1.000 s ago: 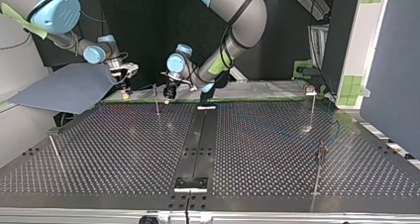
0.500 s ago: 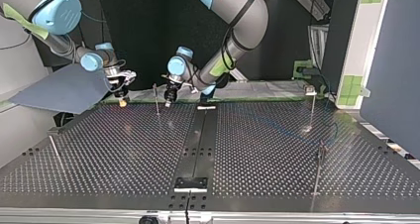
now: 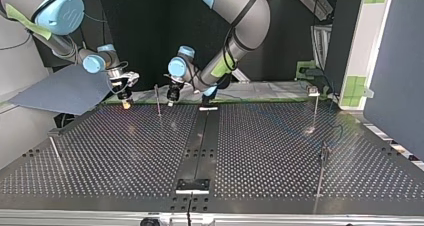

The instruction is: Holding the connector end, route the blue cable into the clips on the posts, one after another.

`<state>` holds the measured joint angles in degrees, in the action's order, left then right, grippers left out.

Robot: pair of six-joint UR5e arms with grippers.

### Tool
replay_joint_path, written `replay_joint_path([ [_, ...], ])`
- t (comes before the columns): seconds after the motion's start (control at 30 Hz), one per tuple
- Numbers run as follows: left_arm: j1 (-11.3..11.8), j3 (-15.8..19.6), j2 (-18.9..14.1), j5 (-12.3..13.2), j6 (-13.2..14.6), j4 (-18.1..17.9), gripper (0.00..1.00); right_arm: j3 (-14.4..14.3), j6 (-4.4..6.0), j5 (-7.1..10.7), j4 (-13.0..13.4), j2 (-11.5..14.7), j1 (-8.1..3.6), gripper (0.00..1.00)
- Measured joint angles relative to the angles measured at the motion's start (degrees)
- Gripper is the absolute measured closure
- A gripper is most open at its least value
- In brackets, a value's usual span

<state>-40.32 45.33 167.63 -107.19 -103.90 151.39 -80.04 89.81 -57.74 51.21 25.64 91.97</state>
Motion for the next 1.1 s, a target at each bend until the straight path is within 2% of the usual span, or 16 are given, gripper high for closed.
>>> replay_joint_path([
  [0.07, -0.07, 0.0, -0.02, -0.95, 1.04, 1.03, 0.74, 0.01, 0.05, 0.0, -0.02, 0.0, 0.02, 1.0],
  [0.2, -0.33, 0.0, -0.27, -2.86, 3.53, 3.23, 0.74, 0.01, 0.15, -0.01, -0.04, 0.0, 0.07, 1.0],
  [0.27, -0.35, 0.0, -0.39, -2.8, 4.61, 3.72, 0.66, 0.01, 0.21, -0.01, -0.04, 0.0, 0.1, 1.0],
  [0.3, -0.38, 0.0, -0.46, -2.61, 5.34, 3.93, 0.66, 0.01, 0.23, 0.0, -0.04, 0.0, 0.12, 1.0],
  [0.33, -0.41, 0.0, -0.52, -2.48, 5.88, 4.03, 0.54, 0.01, 0.25, 0.03, -0.06, 0.0, 0.15, 1.0],
  [0.37, -0.44, 0.0, -0.57, -2.32, 6.43, 4.11, 0.36, 0.01, 0.26, 0.05, -0.08, 0.0, 0.18, 1.0],
  [0.4, -0.5, 0.0, -0.64, -2.07, 7.16, 4.18, 0.36, 0.01, 0.27, 0.09, -0.11, 0.0, 0.21, 1.0],
  [0.47, -0.63, 0.0, -0.72, -1.83, 8.1, 4.25, 0.12, 0.01, 0.29, 0.17, -0.23, 0.0, 0.28, 1.0],
  [0.5, -0.73, 0.0, -0.74, -1.86, 8.55, 4.3, 0.12, 0.01, 0.29, 0.2, -0.28, 0.0, 0.3, 1.0],
  [0.53, -0.8, 0.0, -0.75, -2.0, 8.82, 4.37, 0.01, 0.01, 0.29, 0.22, -0.33, 0.0, 0.33, 1.0],
  [0.87, -1.58, 0.0, -0.78, -4.29, 9.96, 8.47, 0.01, 0.01, 0.33, 0.25, -0.43, -0.05, 0.53, 1.0],
  [0.97, -1.77, 0.0, -0.91, -4.1, 9.51, 10.31, 0.01, 0.01, 0.33, 0.28, -0.48, -0.08, 0.62, 1.0],
  [1.1, -2.05, 0.04, -1.72, -2.46, 7.83, 12.81, 0.01, 0.01, 0.31, 0.43, -0.64, -0.08, 0.68, 1.0],
])
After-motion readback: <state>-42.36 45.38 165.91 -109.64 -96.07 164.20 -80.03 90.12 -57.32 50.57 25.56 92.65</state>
